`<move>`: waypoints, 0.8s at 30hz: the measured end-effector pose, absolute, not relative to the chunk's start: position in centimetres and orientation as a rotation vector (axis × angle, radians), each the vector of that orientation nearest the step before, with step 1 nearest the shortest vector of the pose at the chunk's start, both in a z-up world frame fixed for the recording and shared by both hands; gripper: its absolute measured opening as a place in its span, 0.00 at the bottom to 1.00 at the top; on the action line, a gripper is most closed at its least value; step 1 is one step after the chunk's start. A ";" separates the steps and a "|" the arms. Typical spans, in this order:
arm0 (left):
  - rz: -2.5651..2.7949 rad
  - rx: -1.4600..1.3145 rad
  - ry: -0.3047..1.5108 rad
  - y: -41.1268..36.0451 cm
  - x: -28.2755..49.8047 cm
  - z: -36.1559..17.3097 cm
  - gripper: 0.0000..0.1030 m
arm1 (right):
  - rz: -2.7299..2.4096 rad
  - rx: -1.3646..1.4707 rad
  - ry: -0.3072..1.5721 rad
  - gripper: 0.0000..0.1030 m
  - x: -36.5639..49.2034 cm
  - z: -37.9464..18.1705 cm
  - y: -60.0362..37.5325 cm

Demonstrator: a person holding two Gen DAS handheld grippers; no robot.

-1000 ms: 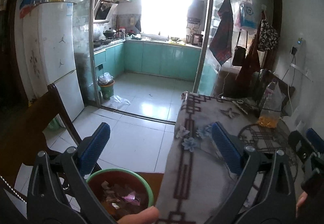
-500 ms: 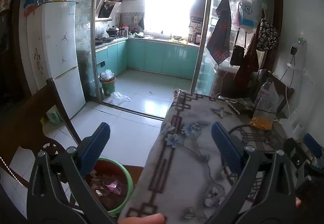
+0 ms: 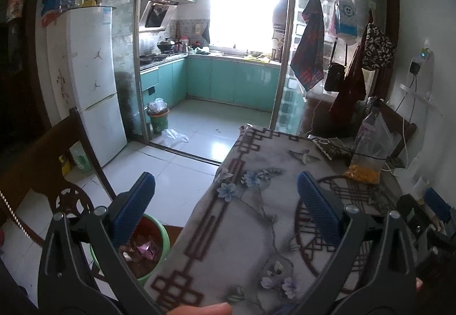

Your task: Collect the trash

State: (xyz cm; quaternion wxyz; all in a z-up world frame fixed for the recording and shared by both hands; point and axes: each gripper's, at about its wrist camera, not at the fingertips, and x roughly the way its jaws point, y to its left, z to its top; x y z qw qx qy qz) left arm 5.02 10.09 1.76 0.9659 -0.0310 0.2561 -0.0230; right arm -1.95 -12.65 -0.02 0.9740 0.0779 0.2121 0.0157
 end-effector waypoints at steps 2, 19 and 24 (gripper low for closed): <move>-0.031 -0.061 0.519 9.5 4.5 1.8 0.95 | 0.046 0.158 0.425 0.93 -2.2 0.0 -13.5; 0.000 -0.040 0.521 4.6 2.5 2.3 0.95 | 0.052 0.198 0.415 0.93 -4.2 -0.2 -19.3; -0.033 -0.027 0.527 2.8 2.9 2.1 0.95 | 0.030 0.211 0.419 0.93 -4.4 -0.4 -20.8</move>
